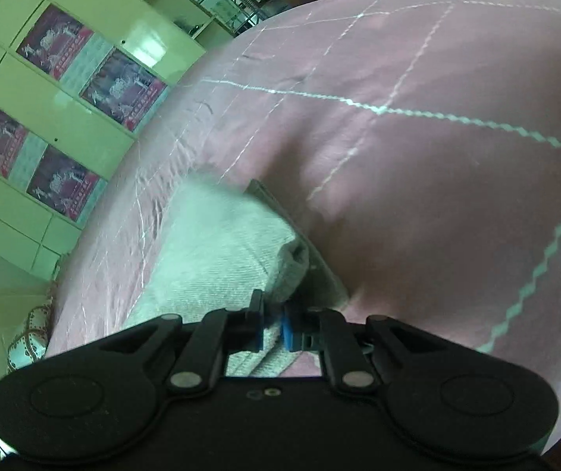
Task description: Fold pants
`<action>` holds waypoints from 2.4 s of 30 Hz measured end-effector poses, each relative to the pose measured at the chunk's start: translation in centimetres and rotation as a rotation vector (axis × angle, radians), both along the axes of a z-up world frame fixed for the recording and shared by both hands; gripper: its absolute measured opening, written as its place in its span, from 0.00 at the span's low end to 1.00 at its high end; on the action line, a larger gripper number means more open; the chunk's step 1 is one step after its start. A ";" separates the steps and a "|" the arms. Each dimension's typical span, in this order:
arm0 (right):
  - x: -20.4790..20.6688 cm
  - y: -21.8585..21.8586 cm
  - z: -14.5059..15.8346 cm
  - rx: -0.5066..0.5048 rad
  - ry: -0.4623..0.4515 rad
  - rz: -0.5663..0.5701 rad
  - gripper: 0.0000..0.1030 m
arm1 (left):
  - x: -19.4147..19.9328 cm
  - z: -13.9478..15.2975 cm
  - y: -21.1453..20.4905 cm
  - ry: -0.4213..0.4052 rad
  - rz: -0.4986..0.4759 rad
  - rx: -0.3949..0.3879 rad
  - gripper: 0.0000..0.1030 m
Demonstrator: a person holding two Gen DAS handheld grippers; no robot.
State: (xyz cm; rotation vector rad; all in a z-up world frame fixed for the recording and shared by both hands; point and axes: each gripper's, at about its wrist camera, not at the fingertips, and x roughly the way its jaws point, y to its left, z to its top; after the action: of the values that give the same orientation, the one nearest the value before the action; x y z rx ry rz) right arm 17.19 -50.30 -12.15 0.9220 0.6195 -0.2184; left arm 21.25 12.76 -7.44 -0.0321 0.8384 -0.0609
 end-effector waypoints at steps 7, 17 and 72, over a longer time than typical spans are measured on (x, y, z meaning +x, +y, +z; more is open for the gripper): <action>0.4 -0.3 -0.4 -0.019 0.043 0.024 0.01 | -0.1 0.0 0.0 0.001 -0.003 0.001 1.00; -5.5 -2.4 -0.9 0.169 -0.045 -0.154 0.17 | -0.1 0.0 0.1 -0.001 -0.002 -0.002 1.00; 7.3 16.3 6.0 -0.415 -0.070 0.442 0.11 | 2.1 2.7 10.7 -0.112 0.420 0.039 1.00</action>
State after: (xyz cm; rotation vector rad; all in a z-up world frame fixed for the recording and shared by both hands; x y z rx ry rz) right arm 24.44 -33.99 -6.16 0.3772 0.6654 0.0820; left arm 23.36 23.47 -4.73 -0.1652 0.7068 0.3457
